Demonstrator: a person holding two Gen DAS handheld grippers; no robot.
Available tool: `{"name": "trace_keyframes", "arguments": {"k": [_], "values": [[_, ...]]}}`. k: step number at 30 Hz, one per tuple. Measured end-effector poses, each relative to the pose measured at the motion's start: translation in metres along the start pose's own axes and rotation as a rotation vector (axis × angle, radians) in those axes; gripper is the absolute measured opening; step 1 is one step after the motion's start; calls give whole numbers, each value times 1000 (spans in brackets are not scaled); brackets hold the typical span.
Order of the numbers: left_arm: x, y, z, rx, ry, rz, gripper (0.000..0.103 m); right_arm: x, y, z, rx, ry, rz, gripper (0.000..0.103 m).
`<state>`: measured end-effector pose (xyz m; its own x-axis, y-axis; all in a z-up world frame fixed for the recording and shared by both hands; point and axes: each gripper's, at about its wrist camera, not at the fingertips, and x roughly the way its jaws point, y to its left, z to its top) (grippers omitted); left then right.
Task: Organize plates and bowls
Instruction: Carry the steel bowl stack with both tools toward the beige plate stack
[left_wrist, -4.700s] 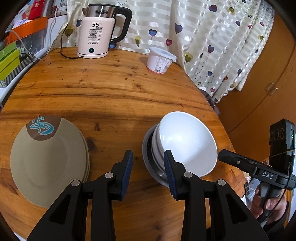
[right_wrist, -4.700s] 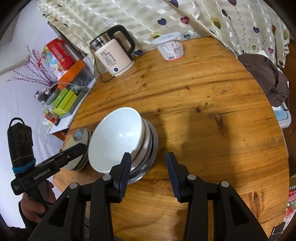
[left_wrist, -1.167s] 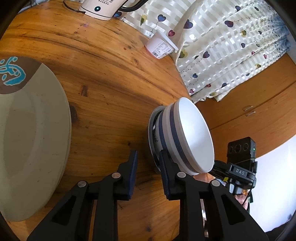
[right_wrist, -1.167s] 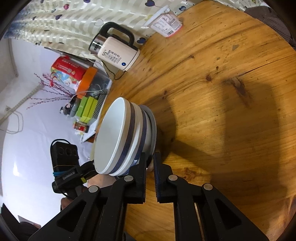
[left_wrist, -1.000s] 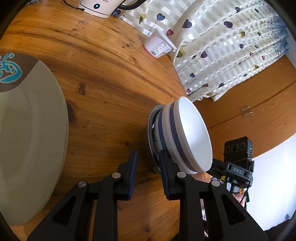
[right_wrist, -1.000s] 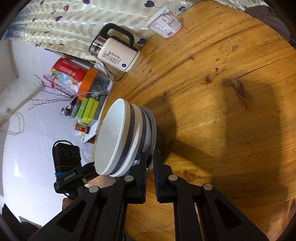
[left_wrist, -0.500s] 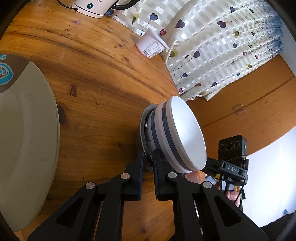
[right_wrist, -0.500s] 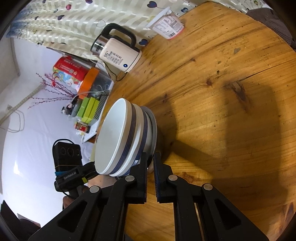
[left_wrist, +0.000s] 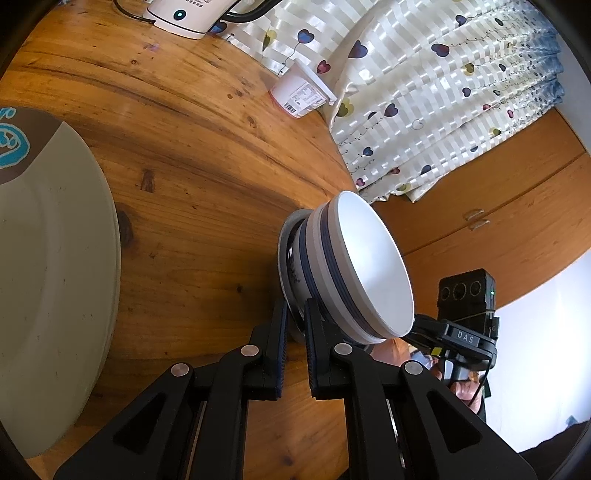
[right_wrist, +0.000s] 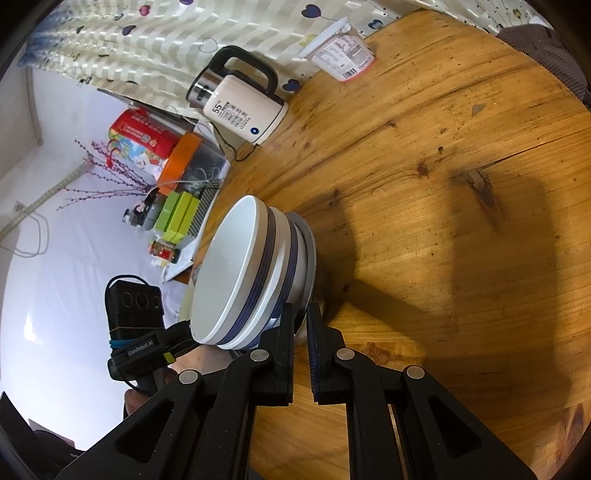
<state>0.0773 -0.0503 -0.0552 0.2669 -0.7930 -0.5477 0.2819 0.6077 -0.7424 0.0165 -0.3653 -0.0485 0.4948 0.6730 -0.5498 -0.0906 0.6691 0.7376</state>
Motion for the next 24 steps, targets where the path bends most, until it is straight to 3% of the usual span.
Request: {"name": "trace_keyframes", "arguments": {"k": [24], "values": [[-22,-8,4,29,-42,16,9,4,13,10,-45,0,17,8]]}}
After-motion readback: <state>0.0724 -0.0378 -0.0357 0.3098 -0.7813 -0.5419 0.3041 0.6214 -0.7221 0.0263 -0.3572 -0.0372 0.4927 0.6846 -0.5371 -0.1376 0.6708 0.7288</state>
